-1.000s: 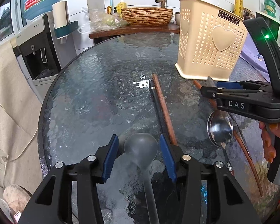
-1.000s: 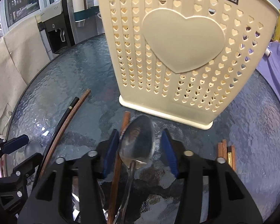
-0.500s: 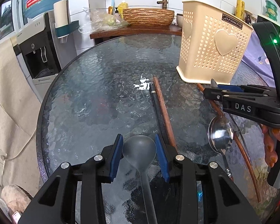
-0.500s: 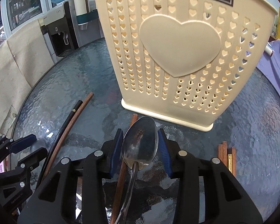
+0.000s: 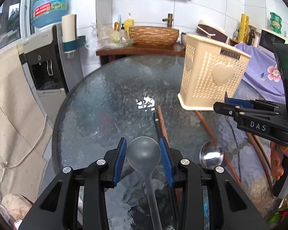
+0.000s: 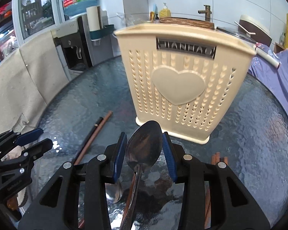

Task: Organize utensils
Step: 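Close the right gripper on the metal spoon while the left gripper grasps the grey spoon, then lift both spoons and carry them over the cream utensil holder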

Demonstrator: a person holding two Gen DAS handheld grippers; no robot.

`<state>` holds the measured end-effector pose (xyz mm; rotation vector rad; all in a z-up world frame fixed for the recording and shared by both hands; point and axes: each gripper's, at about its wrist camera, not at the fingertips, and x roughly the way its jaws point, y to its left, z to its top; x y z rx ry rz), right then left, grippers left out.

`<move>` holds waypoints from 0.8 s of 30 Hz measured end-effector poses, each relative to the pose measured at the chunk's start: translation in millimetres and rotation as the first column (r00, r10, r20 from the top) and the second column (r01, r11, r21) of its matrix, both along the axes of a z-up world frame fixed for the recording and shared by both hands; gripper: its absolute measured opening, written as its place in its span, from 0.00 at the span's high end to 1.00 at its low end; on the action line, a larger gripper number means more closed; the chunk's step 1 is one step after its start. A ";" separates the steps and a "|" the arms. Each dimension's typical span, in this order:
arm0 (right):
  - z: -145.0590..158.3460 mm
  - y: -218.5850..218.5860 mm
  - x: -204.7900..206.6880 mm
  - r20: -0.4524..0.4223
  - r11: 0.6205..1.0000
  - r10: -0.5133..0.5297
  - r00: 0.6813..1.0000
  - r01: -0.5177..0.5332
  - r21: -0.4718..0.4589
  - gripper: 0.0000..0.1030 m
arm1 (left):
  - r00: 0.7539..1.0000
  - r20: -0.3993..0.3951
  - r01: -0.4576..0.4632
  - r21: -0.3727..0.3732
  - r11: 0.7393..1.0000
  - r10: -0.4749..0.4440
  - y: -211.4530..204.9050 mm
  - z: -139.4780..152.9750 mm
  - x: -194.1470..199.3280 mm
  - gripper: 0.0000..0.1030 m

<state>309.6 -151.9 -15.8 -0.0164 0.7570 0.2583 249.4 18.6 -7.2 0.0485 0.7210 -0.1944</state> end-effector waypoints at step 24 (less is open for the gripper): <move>49.3 1.8 -51.4 0.117 0.998 0.064 0.991 -0.062 -0.021 0.64 | 0.993 0.118 0.019 -0.011 1.000 -0.017 -3.8 41.3 -33.0 0.66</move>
